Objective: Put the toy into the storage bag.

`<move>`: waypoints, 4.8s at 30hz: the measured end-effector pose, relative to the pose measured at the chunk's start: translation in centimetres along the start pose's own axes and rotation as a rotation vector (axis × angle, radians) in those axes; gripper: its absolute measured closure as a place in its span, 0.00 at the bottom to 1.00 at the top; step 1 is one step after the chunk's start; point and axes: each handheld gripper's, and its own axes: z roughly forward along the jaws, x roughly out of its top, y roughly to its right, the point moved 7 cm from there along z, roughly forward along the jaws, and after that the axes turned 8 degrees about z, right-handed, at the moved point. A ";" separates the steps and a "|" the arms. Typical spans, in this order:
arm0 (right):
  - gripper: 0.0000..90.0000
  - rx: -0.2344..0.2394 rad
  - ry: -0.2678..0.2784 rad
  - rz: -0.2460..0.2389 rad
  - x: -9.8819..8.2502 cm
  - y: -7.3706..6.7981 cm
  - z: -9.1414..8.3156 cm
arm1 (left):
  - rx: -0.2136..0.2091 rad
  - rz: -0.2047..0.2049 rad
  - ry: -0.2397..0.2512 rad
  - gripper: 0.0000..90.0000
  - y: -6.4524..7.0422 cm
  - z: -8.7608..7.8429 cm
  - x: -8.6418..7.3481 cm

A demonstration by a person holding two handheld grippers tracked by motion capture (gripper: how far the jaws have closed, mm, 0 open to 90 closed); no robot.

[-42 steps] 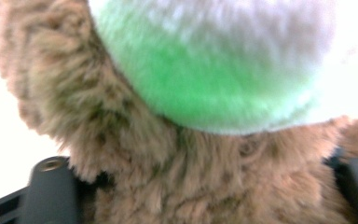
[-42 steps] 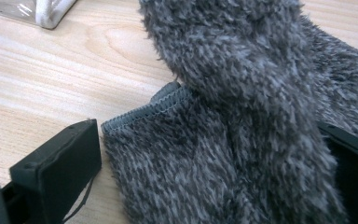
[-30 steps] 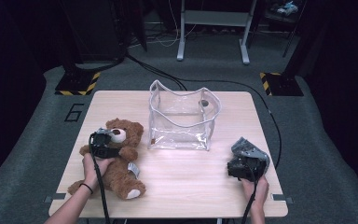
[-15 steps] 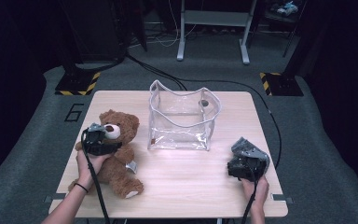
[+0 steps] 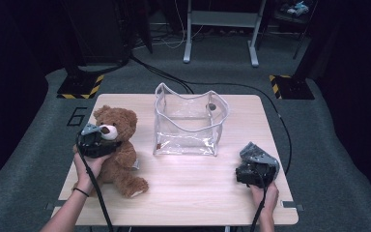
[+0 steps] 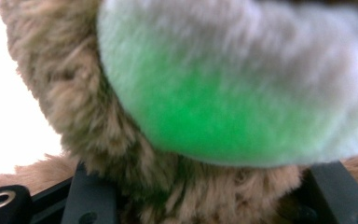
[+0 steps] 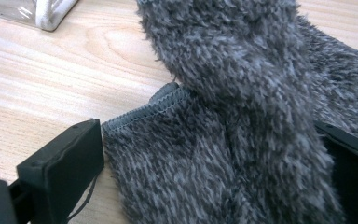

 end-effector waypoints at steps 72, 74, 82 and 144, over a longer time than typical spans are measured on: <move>0.02 -0.008 -0.006 -0.002 -0.1 0.0 0.0 | 0.089 0.070 0.243 0.50 -2.1 -3.4 15.8; 0.02 -0.008 -0.006 -0.002 -0.1 0.0 0.0 | 0.091 0.072 0.249 0.50 -2.1 -3.6 16.4; 0.02 -0.010 -0.006 -0.002 0.0 0.0 0.0 | 0.093 0.094 0.256 0.50 -1.6 -3.7 18.3; 0.02 -0.004 -0.006 0.002 0.0 0.0 0.0 | -0.108 0.185 0.370 0.48 12.8 2.6 31.3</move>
